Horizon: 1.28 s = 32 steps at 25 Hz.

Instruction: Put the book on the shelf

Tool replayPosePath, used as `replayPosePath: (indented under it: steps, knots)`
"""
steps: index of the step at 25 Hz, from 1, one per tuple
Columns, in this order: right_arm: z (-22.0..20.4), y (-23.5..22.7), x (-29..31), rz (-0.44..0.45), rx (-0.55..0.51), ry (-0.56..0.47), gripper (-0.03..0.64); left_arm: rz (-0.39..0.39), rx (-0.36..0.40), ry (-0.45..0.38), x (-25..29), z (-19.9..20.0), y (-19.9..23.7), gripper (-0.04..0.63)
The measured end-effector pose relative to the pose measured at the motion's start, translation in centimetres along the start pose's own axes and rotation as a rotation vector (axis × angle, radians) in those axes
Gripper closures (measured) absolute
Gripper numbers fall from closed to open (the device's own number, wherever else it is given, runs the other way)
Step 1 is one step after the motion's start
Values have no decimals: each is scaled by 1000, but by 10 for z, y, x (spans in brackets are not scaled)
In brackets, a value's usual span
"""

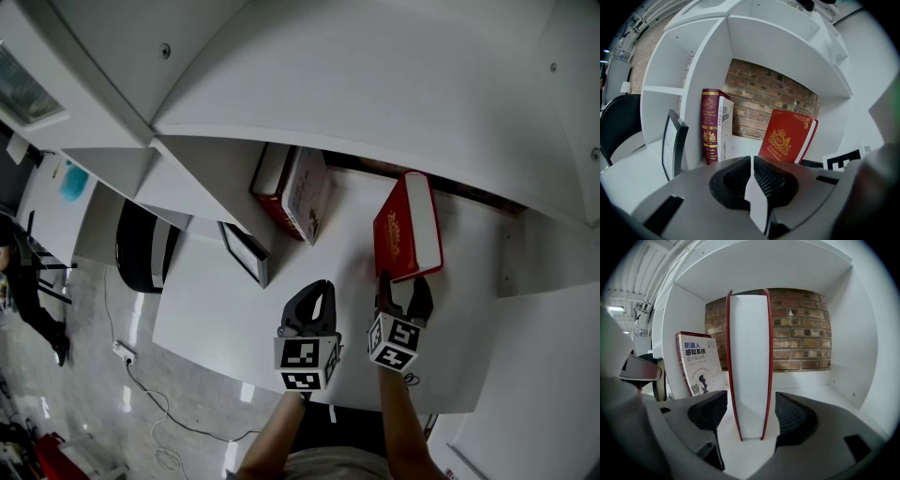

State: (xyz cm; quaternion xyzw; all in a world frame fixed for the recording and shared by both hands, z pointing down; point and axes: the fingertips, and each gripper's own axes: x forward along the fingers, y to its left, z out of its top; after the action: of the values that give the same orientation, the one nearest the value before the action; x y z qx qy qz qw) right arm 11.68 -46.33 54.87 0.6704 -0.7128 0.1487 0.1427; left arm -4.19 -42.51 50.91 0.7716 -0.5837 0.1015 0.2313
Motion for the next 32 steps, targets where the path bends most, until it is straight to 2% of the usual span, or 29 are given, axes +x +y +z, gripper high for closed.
replayPosePath:
  steps: [4,6,7,25,32]
  knots:
    - [5,-1,-5,-8,3,-19,296,-4,6,-3,-3,0,-3,563]
    - [7,-3,-6,-22,-3,-23,360,-3,5,-5,-4,0,-3,563]
    - [7,-4,-6,-25,-8,-24,364,-3,4,-6,-4,0,-3,563]
    - [16,2,12,-51,-25,-16,377,20,-17,-13,-2,4,9,563]
    - [24,4,30,-111,1,-15,377,22,-23,-3,1,2,14,563]
